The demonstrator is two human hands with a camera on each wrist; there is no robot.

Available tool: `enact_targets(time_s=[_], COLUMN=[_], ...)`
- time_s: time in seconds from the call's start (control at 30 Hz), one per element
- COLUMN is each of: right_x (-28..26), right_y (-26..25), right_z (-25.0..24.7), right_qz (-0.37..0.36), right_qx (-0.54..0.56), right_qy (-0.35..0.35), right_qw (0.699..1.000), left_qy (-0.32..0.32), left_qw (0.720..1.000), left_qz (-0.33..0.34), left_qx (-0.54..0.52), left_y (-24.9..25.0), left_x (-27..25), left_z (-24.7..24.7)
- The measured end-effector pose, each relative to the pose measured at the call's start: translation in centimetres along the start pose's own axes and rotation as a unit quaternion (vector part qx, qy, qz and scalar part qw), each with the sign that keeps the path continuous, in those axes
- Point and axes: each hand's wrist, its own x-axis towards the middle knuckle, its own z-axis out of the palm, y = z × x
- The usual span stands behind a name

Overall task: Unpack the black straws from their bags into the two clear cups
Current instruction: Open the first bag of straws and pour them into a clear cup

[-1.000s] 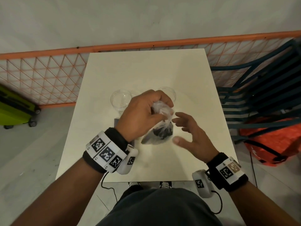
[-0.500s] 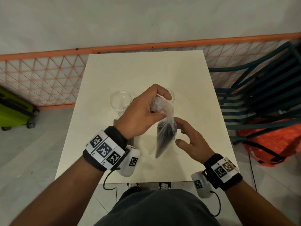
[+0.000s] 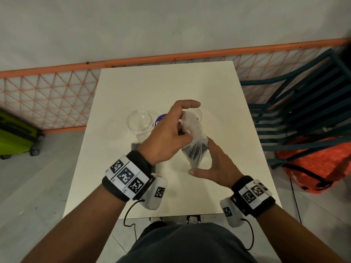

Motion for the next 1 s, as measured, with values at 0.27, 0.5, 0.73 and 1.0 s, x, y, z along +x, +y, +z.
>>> enact_targets(time_s=[0.27,0.5,0.73,1.0], right_x=[1.2,0.9,1.1,1.4], right_y=[1.1,0.8,0.0,1.7], right_z=[1.9,1.5,1.2,2.6], right_qz=[0.120,0.092,0.054,0.064], right_qx=[-0.030,-0.022,0.002,-0.018], right_qy=[0.057,0.045,-0.004,-0.031], right_qw=[0.991,0.994,0.999,0.997], left_qy=[0.054,-0.045,0.111,0.093], left_qw=[0.990,0.987,0.986,0.989], left_qz=[-0.025,-0.147,-0.105,-0.105], left_qx=[-0.129,0.056,0.058,0.044], left_y=[-2.3,-8.9,-10.8,-13.8], left_x=[0.7,-2.2,-2.6,-3.8], left_z=[0.7,1.5,2.8,4.4])
